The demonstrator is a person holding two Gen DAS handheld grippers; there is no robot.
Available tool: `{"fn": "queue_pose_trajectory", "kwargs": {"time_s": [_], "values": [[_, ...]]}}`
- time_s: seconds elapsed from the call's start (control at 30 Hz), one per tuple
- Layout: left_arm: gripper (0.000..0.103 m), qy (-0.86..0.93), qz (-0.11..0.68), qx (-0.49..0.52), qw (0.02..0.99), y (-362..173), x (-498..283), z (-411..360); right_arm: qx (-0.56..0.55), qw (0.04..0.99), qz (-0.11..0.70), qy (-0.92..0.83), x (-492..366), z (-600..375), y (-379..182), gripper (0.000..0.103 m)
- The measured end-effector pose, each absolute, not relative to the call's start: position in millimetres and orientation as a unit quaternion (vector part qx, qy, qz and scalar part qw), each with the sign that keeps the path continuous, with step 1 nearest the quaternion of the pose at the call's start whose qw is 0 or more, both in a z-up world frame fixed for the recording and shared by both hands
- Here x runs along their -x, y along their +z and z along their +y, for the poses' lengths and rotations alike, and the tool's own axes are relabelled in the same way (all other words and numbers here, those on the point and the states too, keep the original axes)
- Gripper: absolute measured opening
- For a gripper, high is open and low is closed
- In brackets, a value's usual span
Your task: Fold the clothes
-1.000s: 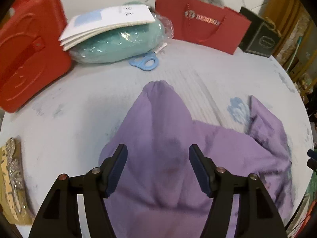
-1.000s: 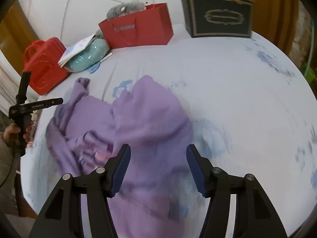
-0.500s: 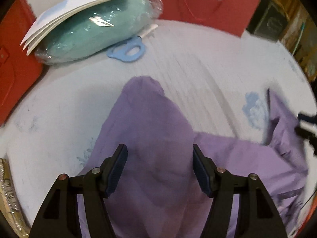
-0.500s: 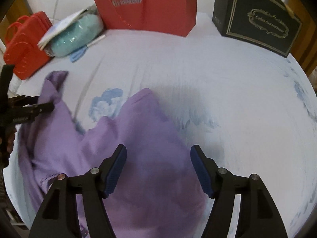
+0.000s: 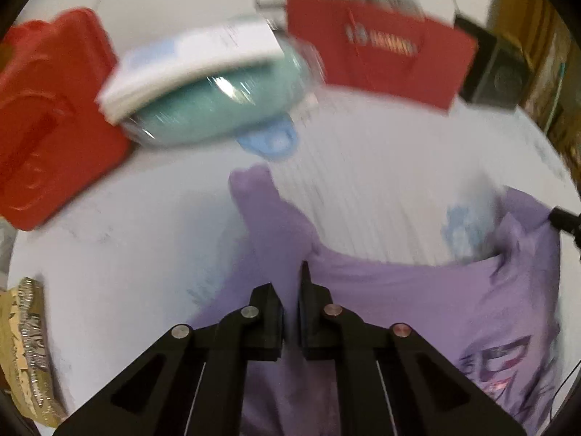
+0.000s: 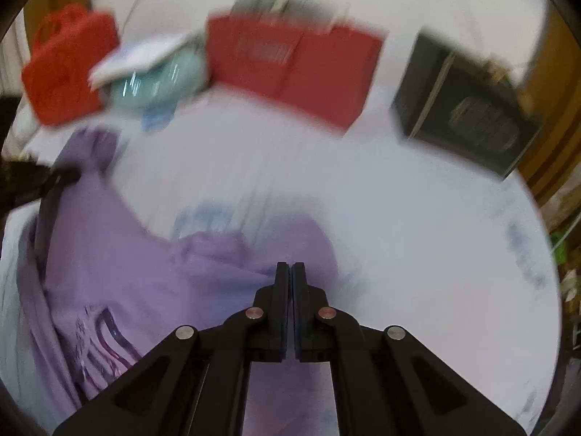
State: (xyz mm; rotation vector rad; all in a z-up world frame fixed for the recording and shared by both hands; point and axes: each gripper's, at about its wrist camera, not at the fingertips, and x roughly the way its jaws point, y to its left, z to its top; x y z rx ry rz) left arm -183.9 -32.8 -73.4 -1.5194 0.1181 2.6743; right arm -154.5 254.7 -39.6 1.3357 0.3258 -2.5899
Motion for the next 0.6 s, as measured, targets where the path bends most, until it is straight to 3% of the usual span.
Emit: {"fn": "queue_pose_trajectory", "kwargs": {"time_s": [0.17, 0.33, 0.43, 0.47, 0.6], "values": [[0.004, 0.891, 0.027, 0.454, 0.009, -44, 221, -39, -0.390, 0.075, 0.119, -0.910, 185, 270, 9, 0.001], [0.008, 0.893, 0.010, 0.451, 0.002, -32, 263, -43, -0.382, 0.052, 0.107, -0.917, 236, 267, 12, 0.002], [0.045, 0.887, 0.018, 0.461, 0.000, -38, 258, -46, -0.392, 0.031, 0.092, -0.915, 253, 267, 3, 0.023], [0.058, 0.886, 0.023, 0.463, -0.001, -40, 254, -47, -0.395, 0.030, 0.084, -0.914, 253, 270, 0, 0.035], [0.063, 0.876, 0.041, 0.481, 0.003, -52, 228, -53, -0.419, 0.051, 0.066, -0.904, 223, 279, -11, 0.039]]}}
